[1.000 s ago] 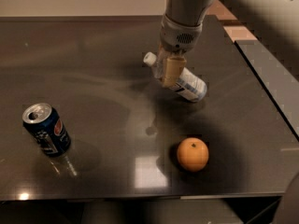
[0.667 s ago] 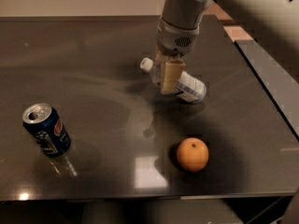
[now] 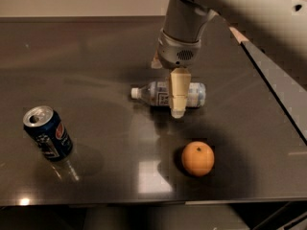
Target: Knock blue plastic bottle over
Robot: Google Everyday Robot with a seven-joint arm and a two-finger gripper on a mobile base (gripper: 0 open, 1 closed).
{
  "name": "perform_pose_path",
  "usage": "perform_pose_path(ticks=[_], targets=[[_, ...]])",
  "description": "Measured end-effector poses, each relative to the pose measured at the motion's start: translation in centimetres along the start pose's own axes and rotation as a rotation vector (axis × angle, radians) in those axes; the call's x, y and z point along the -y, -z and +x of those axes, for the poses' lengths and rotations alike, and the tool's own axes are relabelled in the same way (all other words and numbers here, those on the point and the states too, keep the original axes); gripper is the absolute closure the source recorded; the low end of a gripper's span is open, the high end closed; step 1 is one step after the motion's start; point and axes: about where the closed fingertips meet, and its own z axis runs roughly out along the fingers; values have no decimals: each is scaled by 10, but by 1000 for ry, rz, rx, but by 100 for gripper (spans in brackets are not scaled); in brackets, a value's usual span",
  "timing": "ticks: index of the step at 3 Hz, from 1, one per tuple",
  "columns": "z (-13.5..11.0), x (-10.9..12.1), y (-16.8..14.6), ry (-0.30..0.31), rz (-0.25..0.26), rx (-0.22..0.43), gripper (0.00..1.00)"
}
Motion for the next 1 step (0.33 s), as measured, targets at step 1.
perform_pose_path(ticks=[1], targets=[[0, 0, 0, 0, 0, 0, 0]])
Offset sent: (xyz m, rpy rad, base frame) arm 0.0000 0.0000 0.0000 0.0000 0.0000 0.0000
